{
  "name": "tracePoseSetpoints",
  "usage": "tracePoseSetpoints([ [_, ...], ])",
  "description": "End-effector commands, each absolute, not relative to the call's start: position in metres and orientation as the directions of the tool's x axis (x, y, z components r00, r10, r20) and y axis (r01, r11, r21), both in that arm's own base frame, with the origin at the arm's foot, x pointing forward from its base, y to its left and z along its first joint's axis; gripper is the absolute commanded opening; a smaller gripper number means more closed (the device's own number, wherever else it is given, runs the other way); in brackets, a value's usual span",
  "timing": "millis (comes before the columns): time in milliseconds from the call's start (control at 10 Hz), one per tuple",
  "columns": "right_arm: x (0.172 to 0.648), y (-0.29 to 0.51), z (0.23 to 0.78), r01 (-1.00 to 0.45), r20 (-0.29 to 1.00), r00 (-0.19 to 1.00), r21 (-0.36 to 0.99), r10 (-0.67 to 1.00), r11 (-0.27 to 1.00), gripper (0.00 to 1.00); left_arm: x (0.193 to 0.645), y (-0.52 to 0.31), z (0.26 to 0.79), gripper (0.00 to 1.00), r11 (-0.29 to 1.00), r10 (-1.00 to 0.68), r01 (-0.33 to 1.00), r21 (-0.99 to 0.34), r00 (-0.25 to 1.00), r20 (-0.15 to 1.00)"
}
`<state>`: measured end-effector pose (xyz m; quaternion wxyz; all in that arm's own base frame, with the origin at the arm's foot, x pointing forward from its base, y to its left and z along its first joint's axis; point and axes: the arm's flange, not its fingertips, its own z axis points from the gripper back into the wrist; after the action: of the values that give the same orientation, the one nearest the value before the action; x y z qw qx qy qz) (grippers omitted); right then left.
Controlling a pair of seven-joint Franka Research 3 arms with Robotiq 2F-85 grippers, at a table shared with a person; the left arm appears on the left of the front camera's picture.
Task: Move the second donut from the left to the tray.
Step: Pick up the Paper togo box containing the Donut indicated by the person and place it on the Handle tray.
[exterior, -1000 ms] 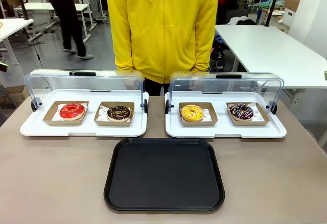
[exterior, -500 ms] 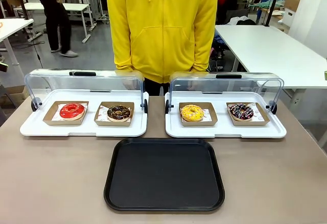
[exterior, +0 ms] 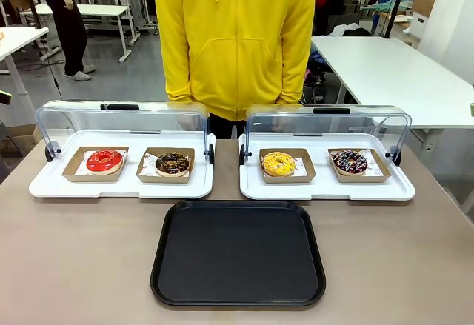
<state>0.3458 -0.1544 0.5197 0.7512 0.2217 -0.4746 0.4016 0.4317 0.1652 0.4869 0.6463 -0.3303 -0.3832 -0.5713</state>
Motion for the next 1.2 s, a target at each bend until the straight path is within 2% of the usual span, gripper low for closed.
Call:
tracePoseSetpoints([
  [0,0.3495,-0.1551,0.5209,-0.818,0.900,0.191,-0.075,0.393,0.571,1.00,0.4312,0.1648,0.4879,1.00,0.128,-0.480,0.992,0.004,0.059,0.875],
  [1100,0.3495,-0.1551,0.5209,-0.818,0.900,0.191,-0.075,0.393,0.571,1.00,0.4312,0.1648,0.4879,1.00,0.128,-0.480,0.992,0.004,0.059,0.875],
])
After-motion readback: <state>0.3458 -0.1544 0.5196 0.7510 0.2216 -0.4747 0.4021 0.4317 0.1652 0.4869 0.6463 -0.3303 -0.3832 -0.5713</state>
